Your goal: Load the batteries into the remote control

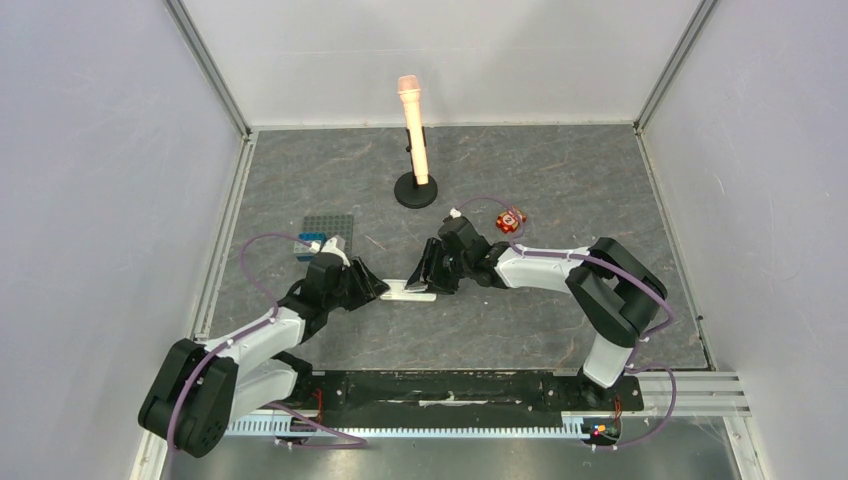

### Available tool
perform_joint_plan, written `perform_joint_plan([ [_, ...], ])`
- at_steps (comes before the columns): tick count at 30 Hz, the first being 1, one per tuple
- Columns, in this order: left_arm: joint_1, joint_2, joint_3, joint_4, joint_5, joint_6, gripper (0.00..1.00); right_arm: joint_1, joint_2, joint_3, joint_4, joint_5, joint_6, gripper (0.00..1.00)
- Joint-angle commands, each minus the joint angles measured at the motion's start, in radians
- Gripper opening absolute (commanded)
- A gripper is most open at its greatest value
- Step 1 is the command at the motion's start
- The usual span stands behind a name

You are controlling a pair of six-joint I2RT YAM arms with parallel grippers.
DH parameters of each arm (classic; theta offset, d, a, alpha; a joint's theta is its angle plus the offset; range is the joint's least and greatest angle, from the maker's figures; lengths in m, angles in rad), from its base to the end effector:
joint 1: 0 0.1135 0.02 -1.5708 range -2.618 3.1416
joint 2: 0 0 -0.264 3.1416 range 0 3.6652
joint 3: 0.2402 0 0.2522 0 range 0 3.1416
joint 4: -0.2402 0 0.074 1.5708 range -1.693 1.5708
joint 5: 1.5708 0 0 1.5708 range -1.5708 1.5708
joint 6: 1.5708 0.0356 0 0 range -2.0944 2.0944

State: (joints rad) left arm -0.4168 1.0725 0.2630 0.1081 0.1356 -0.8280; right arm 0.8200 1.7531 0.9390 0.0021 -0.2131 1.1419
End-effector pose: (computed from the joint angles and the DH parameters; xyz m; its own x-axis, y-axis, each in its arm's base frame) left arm 0.1715 -0.0812 0.1389 -0.7641 -0.4598 -0.4524 -0.0994 0.7769 -0.6217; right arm 0.2364 0.2643 0.1573 -0.9460 0.2890 -0.1466 0.1118 0.7156 0.6896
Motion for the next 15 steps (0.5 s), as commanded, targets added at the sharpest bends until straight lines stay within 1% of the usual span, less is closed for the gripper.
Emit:
perform_joint_plan([
  [1, -0.004, 0.006, 0.024, 0.042, 0.013, 0.035, 0.55, -0.005, -0.019, -0.022, -0.033, -0.006, 0.032, 0.49],
  [15, -0.004, 0.034, 0.019, 0.045, 0.015, 0.044, 0.51, -0.007, -0.064, -0.040, -0.040, -0.006, 0.047, 0.49],
])
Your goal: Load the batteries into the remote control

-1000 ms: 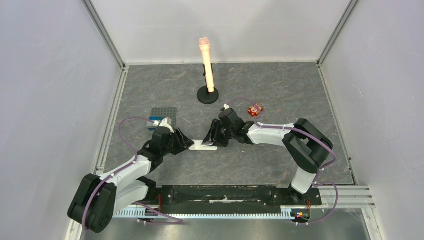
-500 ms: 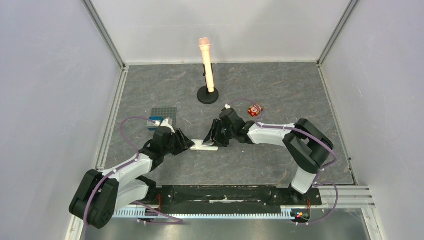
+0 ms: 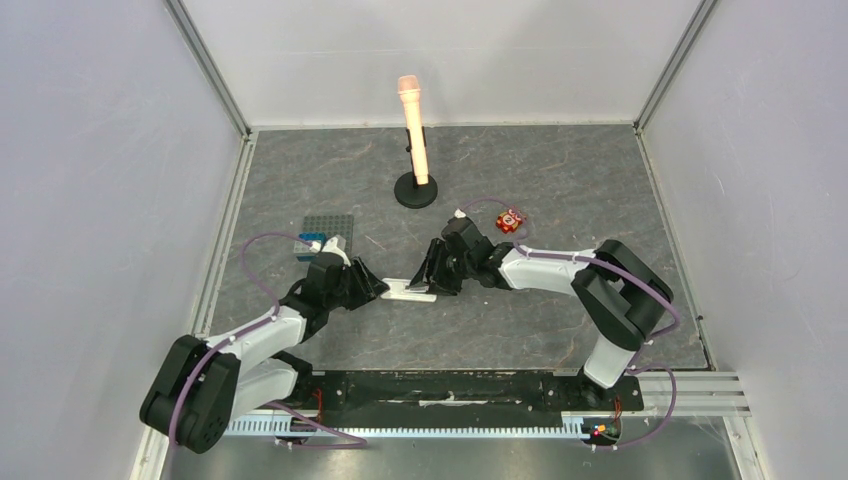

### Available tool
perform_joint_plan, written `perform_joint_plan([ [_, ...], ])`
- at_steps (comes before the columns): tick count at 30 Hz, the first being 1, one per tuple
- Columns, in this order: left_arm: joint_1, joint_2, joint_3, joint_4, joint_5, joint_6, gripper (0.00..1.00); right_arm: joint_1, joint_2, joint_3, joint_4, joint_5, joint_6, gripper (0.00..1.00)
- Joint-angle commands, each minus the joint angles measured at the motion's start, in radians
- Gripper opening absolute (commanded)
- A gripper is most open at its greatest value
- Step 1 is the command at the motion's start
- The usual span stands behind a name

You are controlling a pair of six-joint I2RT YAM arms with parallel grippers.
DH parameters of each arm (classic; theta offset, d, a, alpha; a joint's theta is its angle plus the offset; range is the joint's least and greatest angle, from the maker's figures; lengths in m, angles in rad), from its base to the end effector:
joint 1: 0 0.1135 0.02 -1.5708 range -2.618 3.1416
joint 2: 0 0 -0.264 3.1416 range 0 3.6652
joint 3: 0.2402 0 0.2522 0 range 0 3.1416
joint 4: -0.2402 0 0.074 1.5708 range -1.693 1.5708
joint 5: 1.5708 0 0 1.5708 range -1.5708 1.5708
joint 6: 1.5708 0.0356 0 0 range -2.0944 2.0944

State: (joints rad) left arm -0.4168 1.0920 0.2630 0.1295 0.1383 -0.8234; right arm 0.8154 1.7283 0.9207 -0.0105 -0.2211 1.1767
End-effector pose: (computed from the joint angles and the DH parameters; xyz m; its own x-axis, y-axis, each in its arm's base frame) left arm 0.1733 -0.0821 0.1374 -0.7650 -0.4558 -0.4550 -0.0937 0.7778 -0.6216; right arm 0.2332 0.2590 0.1593 -0.9429 0.3128 -0.1147 0.1498 0.7055 0.6927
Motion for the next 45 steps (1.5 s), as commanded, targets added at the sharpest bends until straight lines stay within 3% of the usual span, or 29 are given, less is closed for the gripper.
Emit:
perform_joint_plan([
  [1, -0.005, 0.015, 0.019, 0.024, 0.013, 0.040, 0.51, -0.002, -0.041, -0.024, -0.028, 0.002, 0.015, 0.48],
  [17, -0.004, 0.000, 0.013, 0.019, 0.008, 0.038, 0.49, -0.018, -0.090, -0.037, -0.069, 0.046, -0.027, 0.43],
  [37, -0.005, -0.003, 0.010, 0.019, 0.005, 0.040, 0.49, -0.018, -0.045, 0.013, -0.072, 0.042, -0.075, 0.12],
  [45, -0.004, -0.004, 0.012, 0.019, 0.006, 0.040, 0.49, -0.018, -0.028, 0.018, -0.062, 0.032, -0.072, 0.09],
])
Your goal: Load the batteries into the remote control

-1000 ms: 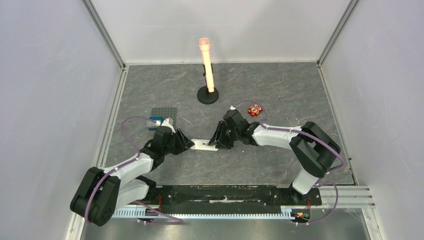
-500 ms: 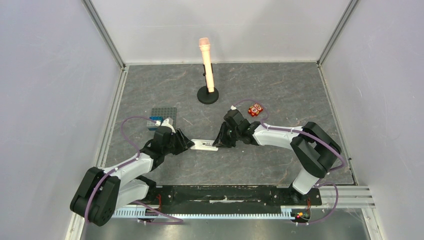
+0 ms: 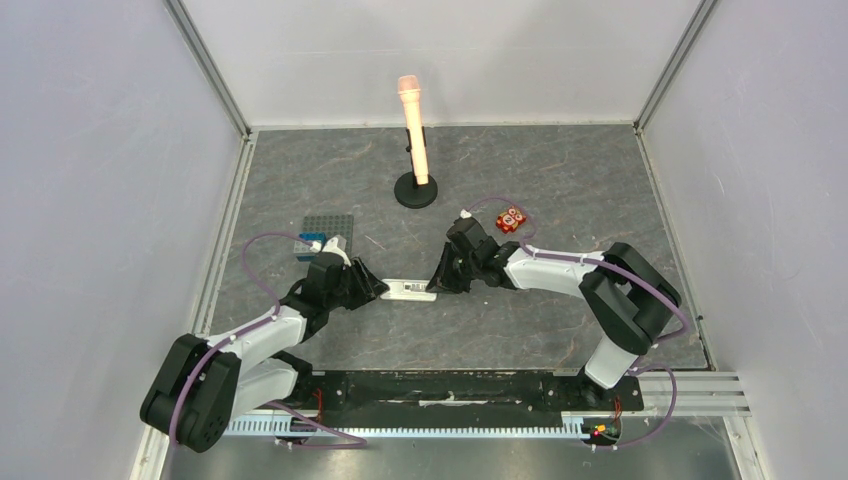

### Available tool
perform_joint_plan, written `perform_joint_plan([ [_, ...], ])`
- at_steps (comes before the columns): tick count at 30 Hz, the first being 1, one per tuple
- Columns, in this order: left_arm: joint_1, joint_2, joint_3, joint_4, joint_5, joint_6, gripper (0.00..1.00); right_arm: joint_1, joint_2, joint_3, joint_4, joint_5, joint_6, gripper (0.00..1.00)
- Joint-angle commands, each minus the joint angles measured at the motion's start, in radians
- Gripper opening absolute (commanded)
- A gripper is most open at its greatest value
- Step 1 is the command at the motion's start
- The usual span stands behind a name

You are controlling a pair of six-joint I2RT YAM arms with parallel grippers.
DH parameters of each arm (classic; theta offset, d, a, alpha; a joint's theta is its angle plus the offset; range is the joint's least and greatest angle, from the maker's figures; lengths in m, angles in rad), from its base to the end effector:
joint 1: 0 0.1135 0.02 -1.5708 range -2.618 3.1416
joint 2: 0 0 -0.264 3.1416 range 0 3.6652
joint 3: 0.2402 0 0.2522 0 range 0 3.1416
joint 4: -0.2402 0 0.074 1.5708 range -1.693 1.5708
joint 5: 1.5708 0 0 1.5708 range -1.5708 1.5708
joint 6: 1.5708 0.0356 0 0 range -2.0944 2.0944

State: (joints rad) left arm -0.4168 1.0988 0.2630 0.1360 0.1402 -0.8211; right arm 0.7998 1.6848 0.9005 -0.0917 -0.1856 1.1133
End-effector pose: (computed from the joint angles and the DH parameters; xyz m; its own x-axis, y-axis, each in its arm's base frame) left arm 0.1738 -0.0824 0.1368 -0.7662 -0.4533 -0.4554 -0.0913 0.7783 -0.6212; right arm 0.2291 0.2453 0.1615 -0.9427 0.2951 -0.1556 0.1325 0.7594 0.6370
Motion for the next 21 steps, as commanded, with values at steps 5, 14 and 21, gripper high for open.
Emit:
perform_joint_plan([
  [5, -0.004, -0.013, 0.013, 0.012, 0.005, 0.039, 0.49, -0.003, 0.023, 0.043, 0.021, -0.019, -0.005, 0.12],
  [14, -0.004, -0.013, 0.016, 0.013, 0.005, 0.039, 0.49, -0.003, 0.019, 0.051, 0.008, 0.000, -0.018, 0.27],
  [21, -0.004, -0.016, 0.019, 0.013, 0.004, 0.040, 0.49, -0.003, 0.033, 0.061, 0.004, 0.009, -0.020, 0.26],
])
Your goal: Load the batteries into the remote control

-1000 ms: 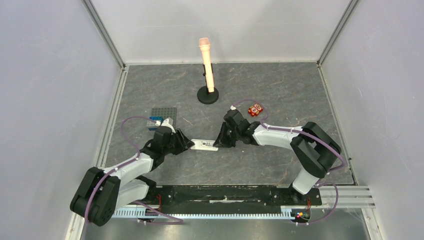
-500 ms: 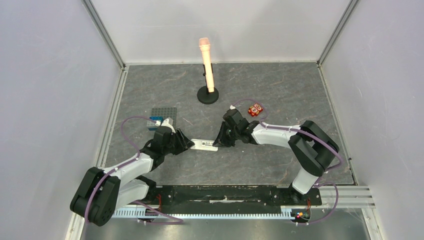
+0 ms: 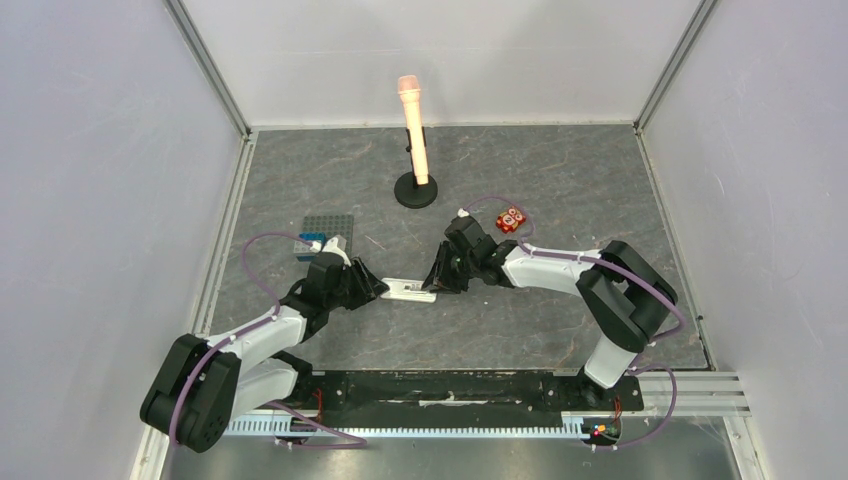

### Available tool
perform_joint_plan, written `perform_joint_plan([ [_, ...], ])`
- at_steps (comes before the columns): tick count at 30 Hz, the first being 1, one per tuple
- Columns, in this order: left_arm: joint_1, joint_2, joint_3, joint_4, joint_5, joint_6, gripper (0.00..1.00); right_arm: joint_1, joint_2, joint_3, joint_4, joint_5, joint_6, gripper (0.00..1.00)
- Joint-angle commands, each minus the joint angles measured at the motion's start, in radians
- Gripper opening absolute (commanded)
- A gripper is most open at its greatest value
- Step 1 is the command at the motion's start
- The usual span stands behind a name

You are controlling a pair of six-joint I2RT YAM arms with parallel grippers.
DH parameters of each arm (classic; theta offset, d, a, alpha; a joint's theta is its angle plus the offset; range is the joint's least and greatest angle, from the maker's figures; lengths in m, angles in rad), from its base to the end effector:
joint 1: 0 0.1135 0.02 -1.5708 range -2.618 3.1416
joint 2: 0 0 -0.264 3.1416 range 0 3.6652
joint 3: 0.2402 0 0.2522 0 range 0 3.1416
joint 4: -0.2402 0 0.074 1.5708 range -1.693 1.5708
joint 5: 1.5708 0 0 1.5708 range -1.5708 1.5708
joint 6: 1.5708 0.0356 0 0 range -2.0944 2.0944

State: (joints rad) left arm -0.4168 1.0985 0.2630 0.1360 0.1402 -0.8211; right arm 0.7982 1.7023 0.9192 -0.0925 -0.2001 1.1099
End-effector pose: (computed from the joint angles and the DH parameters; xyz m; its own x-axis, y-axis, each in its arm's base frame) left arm 0.1738 -0.0824 0.1368 -0.7661 -0.4534 -0.4556 -0.0911 0.7782 -0.6213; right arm 0.2325 0.2486 0.1613 -0.9466 0.2865 -0.1482 0.1284 0.7562 0.6416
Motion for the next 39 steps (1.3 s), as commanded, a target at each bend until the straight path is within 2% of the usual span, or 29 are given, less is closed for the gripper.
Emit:
perform_joint_plan([
  [1, -0.004, -0.014, 0.019, 0.013, 0.004, 0.040, 0.49, -0.002, 0.017, 0.043, 0.004, 0.026, -0.015, 0.26],
  [17, -0.004, -0.002, 0.009, 0.038, 0.018, 0.033, 0.49, 0.001, 0.036, 0.044, 0.003, -0.005, -0.001, 0.12],
  [31, -0.005, -0.027, 0.008, 0.014, -0.020, 0.030, 0.49, -0.011, -0.002, 0.057, -0.047, 0.055, -0.054, 0.28],
  [39, -0.004, -0.025, 0.010, 0.014, -0.021, 0.031, 0.49, -0.013, 0.008, 0.075, -0.055, 0.073, -0.094, 0.29],
])
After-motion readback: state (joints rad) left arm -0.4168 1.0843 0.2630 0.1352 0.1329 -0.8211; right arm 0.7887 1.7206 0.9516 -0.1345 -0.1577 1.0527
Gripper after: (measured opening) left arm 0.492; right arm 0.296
